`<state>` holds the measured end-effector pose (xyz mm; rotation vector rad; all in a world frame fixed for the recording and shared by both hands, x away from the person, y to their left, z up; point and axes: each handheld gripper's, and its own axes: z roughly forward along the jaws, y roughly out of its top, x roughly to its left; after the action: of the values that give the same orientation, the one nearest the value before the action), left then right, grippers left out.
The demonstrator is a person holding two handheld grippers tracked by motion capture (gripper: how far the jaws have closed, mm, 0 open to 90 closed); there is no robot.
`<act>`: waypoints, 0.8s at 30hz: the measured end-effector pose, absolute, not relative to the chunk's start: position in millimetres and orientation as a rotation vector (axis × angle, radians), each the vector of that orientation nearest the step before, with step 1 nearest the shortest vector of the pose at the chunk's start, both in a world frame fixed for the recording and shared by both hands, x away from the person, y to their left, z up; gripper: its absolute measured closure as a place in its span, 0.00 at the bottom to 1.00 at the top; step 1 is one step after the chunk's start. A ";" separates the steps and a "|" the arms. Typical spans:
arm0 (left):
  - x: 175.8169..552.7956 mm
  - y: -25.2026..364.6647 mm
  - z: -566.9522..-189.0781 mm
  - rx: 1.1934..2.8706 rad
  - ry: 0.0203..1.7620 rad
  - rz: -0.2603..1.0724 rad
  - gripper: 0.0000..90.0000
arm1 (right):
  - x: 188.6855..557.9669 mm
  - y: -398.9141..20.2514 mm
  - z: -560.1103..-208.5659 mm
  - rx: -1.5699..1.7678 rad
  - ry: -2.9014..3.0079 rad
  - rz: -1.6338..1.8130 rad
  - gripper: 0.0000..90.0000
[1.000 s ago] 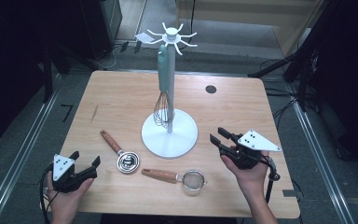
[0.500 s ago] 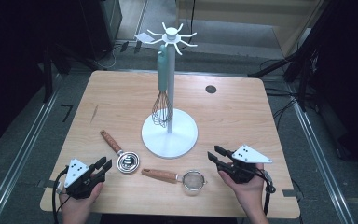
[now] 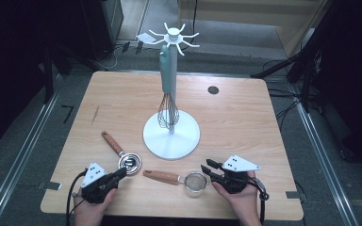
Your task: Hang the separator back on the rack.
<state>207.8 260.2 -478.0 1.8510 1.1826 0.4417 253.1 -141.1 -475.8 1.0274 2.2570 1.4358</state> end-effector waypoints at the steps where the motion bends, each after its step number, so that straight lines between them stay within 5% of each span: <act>1: 208.4 256.0 -479.4 1.873 1.178 0.429 0.99 | 252.7 -138.6 -477.3 1.024 2.271 1.426 0.73; 24: 231.3 216.1 -490.1 2.013 1.215 0.327 0.99 | 252.5 -129.5 -496.7 1.095 2.447 1.323 0.82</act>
<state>231.3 216.1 -490.1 2.0135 1.2147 0.3269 252.5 -129.5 -496.7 1.0952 2.4475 1.3233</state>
